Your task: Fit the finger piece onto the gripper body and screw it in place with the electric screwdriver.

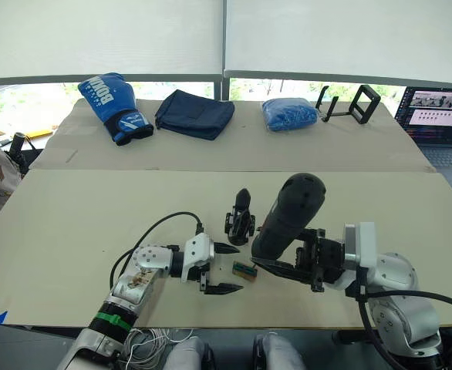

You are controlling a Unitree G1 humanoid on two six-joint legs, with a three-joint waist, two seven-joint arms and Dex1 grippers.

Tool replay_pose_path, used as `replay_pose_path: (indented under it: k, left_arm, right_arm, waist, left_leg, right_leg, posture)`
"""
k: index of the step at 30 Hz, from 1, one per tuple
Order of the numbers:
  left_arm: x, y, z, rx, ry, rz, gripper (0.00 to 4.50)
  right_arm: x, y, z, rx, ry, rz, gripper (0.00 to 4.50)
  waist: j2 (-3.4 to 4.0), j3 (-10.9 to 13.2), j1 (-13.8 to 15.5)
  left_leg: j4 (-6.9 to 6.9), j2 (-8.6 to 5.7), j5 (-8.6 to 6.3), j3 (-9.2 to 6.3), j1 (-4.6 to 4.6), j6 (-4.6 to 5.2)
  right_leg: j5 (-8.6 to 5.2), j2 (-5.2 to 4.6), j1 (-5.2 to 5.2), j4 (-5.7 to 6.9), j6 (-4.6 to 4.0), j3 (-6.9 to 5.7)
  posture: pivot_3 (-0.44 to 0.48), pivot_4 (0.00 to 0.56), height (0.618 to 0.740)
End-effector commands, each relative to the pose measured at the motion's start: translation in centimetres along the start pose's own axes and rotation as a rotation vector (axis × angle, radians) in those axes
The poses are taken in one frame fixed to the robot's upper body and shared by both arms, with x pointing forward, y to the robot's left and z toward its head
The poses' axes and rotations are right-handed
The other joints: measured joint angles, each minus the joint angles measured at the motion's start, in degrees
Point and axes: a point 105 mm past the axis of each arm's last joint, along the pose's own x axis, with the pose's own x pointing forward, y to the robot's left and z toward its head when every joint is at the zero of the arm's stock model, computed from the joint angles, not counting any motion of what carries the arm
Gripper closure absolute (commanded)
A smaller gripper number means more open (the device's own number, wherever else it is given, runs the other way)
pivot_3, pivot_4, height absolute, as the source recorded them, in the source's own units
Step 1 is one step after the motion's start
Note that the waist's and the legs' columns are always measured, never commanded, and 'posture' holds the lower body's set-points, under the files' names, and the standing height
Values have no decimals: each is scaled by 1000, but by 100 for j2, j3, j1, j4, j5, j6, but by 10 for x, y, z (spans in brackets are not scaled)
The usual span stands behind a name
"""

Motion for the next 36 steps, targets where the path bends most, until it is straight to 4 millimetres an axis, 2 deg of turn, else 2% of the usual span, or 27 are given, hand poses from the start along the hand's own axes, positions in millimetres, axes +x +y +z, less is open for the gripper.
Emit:
replay_pose_path:
  k: [1, 25, 36]
  left_arm:
    - [10, -5, -5, -9, 17, -31, 0]
    - [18, -11, -15, -7, 27, -69, 0]
    - [17, -15, -18, -22, 34, -80, 0]
  right_arm:
    - [3, -2, 10, -34, -27, -1, 2561]
    - [-1, -1, -5, -12, 50, -6, 2561]
    - [-2, -2, 0, -5, 31, -11, 2561]
  waist:
    - [0, 0, 5]
    - [2, -1, 20]
    - [2, -1, 17]
  left_leg:
    - [0, 0, -1, 0, 0, 1]
    - [0, -6, -22, -14, 28, 37]
    - [-1, -6, -24, -14, 28, 40]
  right_leg:
    - [0, -1, 0, 0, 0, -1]
    - [-2, -48, 48, -14, 4, -29]
    - [-3, -52, 48, -16, 7, -30]
  posture:
    - [0, 150, 740]
    - [0, 150, 740]
    - [0, 150, 740]
